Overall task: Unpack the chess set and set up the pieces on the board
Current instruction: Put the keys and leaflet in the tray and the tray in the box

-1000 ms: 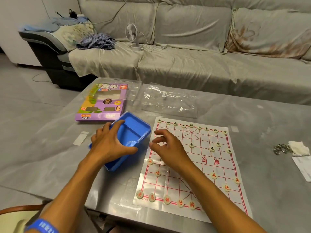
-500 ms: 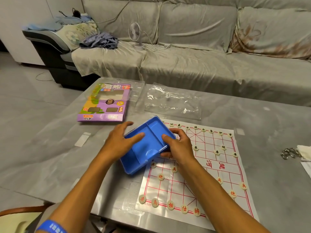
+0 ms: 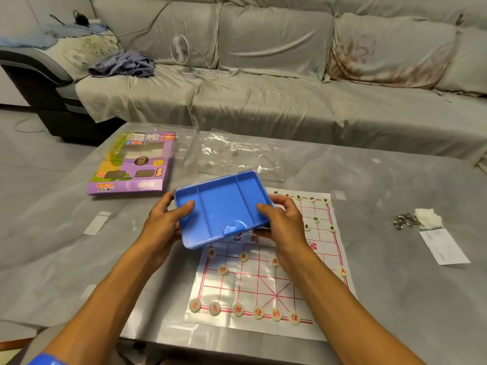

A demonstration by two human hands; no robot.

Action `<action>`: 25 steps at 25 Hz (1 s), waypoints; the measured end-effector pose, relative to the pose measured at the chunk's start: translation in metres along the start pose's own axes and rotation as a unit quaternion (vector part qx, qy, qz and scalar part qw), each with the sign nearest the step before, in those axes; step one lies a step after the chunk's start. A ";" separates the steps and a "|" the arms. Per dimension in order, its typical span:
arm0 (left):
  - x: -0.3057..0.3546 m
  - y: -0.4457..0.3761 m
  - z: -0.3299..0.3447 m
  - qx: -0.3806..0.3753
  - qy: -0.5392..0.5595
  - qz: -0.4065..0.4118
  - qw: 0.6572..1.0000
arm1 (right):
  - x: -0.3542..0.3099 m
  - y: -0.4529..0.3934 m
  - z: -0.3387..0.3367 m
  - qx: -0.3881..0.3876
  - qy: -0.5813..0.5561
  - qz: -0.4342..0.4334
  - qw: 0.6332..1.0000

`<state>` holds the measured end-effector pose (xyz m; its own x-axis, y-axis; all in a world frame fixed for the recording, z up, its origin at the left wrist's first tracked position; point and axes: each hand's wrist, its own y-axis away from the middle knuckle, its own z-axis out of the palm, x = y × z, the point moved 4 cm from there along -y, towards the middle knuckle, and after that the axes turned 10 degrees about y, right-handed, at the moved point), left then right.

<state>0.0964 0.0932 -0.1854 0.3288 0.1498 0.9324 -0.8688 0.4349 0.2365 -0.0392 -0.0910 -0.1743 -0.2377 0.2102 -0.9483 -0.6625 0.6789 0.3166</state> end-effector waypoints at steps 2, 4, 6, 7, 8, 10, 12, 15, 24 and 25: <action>-0.002 0.004 0.008 -0.018 0.006 0.001 1.000 | -0.004 0.002 -0.008 0.001 0.011 -0.011 1.000; -0.004 0.008 0.018 -0.031 0.016 -0.004 0.999 | -0.004 0.003 -0.017 0.010 0.013 -0.016 1.000; -0.005 0.012 0.027 -0.048 0.035 -0.021 0.998 | 0.000 0.003 -0.024 0.022 -0.006 -0.006 1.000; -0.006 0.013 0.030 -0.061 0.049 -0.029 0.996 | 0.001 0.002 -0.028 0.030 -0.027 0.001 0.999; -0.006 0.016 0.034 -0.079 0.065 -0.035 0.994 | 0.002 0.002 -0.033 0.038 -0.049 0.009 0.998; -0.007 0.022 0.045 -0.112 0.077 -0.041 0.990 | 0.001 0.000 -0.048 0.062 -0.049 0.004 0.997; -0.009 0.027 0.062 -0.125 0.071 -0.039 0.989 | -0.004 -0.001 -0.071 0.095 0.015 -0.034 0.995; -0.016 0.031 0.105 -0.123 0.061 -0.038 0.990 | -0.016 0.002 -0.118 0.157 0.116 -0.097 0.976; -0.088 0.048 0.273 -0.181 -0.108 -0.101 0.972 | 0.006 0.027 -0.292 0.123 0.428 -0.062 0.893; -0.094 0.050 0.286 -0.190 -0.140 -0.082 0.968 | 0.011 0.030 -0.303 0.122 0.440 -0.051 0.888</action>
<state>-0.0838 -0.1532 -0.1834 0.2922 -0.1727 0.9406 -0.5974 0.7351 0.3205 -0.2773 -0.2816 -0.1683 -0.7193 -0.4201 -0.5532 -0.5644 0.8178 0.1128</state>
